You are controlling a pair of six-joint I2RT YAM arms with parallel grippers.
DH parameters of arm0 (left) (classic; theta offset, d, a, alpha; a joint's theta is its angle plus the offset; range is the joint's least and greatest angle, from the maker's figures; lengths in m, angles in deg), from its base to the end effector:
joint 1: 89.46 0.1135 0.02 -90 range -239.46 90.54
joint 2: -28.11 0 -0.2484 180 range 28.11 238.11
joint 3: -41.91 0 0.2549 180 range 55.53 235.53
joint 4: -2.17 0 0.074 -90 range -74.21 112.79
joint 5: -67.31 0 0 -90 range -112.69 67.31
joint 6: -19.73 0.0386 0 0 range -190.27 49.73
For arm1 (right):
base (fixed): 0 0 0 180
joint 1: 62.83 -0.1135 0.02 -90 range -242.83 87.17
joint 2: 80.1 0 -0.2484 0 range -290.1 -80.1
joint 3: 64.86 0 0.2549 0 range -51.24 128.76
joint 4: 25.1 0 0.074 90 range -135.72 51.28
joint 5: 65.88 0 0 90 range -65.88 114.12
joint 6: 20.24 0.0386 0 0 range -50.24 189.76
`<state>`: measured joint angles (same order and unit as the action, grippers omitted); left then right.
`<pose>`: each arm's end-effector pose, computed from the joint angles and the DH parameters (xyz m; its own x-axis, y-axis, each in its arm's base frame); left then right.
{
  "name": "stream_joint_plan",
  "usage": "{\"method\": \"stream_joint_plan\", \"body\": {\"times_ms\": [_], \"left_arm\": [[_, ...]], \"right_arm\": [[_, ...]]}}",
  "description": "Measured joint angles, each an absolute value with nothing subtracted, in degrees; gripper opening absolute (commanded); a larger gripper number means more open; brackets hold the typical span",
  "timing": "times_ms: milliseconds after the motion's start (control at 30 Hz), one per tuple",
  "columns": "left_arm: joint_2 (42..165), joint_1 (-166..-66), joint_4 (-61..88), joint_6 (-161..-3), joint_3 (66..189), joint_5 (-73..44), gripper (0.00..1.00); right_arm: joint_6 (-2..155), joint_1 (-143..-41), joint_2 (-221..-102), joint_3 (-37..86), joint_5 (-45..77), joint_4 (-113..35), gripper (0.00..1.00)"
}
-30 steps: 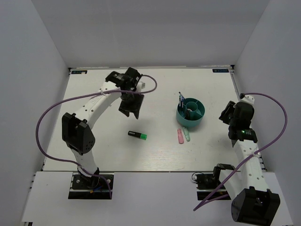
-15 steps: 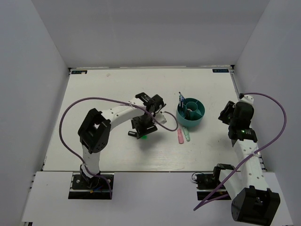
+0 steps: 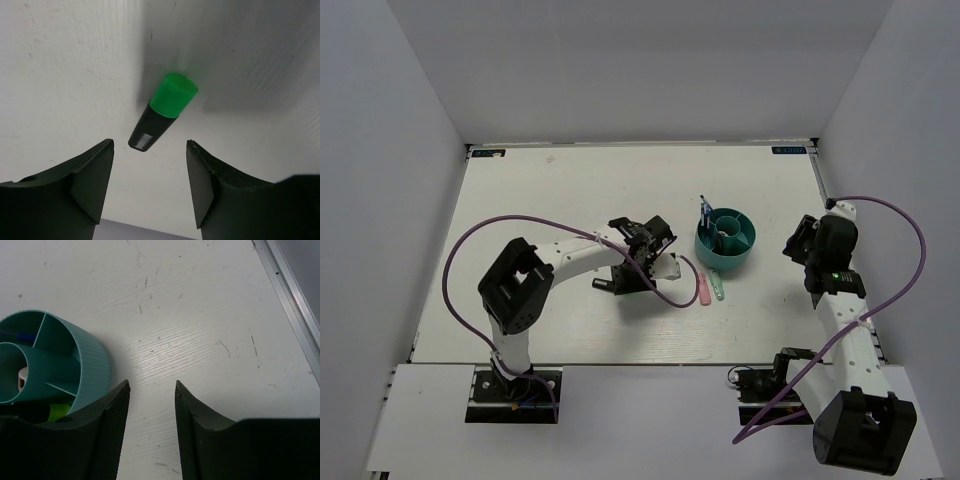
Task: Sort the stationery into containers
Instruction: Pick up the pen from the center of the board.
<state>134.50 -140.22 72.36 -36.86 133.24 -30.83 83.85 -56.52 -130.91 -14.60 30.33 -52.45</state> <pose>0.2228 -0.2642 0.1737 -0.1081 0.9941 0.0086 0.9809 0.1053 0.1634 0.2155 -0.0280 0.2510 -0.4014 0.2879 -0.8695 0.3114 0.9357 0.1661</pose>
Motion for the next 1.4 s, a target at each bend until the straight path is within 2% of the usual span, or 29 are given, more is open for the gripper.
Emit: {"method": "stream_joint_plan", "body": {"times_ms": [933, 1033, 1133, 1167, 1200, 1233, 1300, 1400], "left_arm": [[138.2, -137.4, 65.4, -33.7, 129.9, -24.7, 0.7], [137.9, -137.5, 64.6, -33.9, 128.9, -24.7, 0.63], [136.3, -137.7, 63.0, -34.5, 126.6, -24.9, 0.5], [135.7, -137.8, 62.3, -34.7, 125.6, -24.9, 0.36], [135.0, -138.0, 61.5, -35.0, 124.7, -25.0, 0.29], [134.7, -138.1, 61.1, -35.3, 124.2, -25.1, 0.17], [134.1, -138.1, 60.2, -35.8, 123.5, -25.3, 0.01], [133.9, -138.2, 59.7, -36.9, 123.3, -25.6, 0.0]], "right_arm": [[83.5, -56.5, -131.6, -14.6, 30.3, -52.5, 0.48], [83.4, -56.5, -131.6, -14.6, 30.3, -52.4, 0.48], [83.4, -56.5, -131.6, -14.6, 30.3, -52.4, 0.48], [83.4, -56.5, -131.6, -14.6, 30.3, -52.5, 0.48], [83.4, -56.5, -131.6, -14.6, 30.3, -52.4, 0.48], [83.4, -56.5, -131.6, -14.6, 30.3, -52.5, 0.48], [83.5, -56.5, -131.6, -14.6, 30.3, -52.5, 0.48], [83.4, -56.5, -131.6, -14.6, 30.3, -52.5, 0.49]]}}
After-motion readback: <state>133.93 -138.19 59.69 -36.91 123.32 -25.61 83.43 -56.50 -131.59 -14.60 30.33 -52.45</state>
